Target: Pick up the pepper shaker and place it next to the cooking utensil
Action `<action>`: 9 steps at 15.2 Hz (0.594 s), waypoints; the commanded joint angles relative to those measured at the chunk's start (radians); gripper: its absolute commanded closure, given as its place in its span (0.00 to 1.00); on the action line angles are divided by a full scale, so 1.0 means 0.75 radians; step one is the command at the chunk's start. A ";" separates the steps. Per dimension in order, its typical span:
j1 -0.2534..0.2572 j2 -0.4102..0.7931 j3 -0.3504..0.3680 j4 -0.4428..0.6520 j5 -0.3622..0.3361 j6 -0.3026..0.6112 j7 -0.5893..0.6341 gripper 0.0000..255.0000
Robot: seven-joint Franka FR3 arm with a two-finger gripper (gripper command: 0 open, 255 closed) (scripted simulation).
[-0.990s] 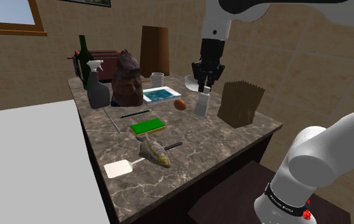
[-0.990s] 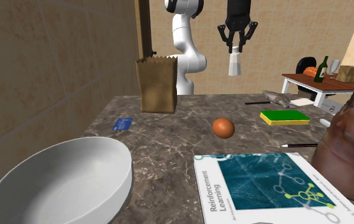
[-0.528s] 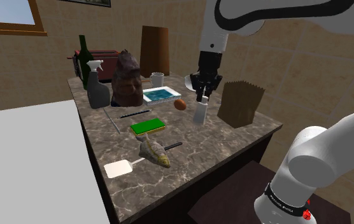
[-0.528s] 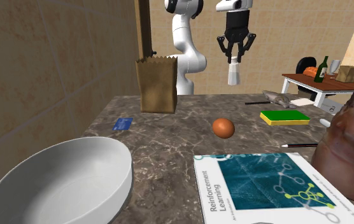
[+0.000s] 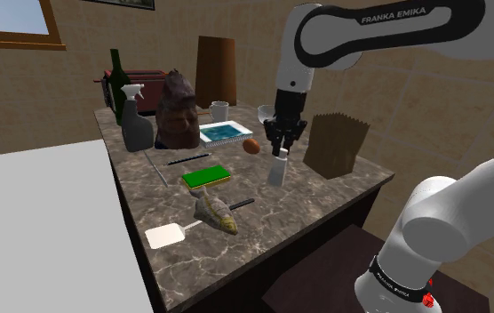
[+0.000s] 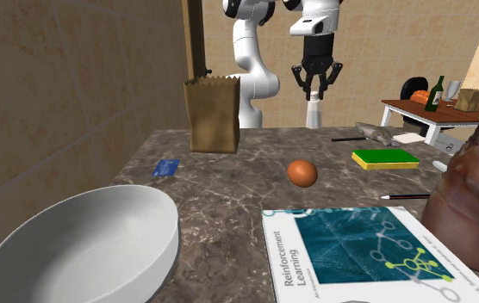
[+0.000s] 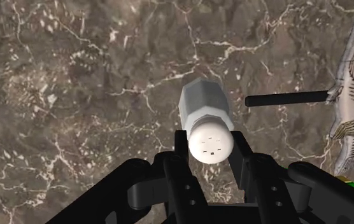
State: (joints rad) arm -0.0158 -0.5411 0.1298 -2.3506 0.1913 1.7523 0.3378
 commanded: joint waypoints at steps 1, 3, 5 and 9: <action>0.001 0.002 0.003 -0.031 0.003 0.034 -0.003 1.00; 0.002 0.005 0.005 -0.065 0.006 0.070 -0.008 1.00; 0.003 0.010 0.008 -0.097 0.009 0.107 -0.012 1.00; 0.004 0.020 0.013 -0.148 0.014 0.168 -0.019 1.00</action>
State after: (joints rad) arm -0.0129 -0.5267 0.1391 -2.4533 0.2010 1.8694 0.3250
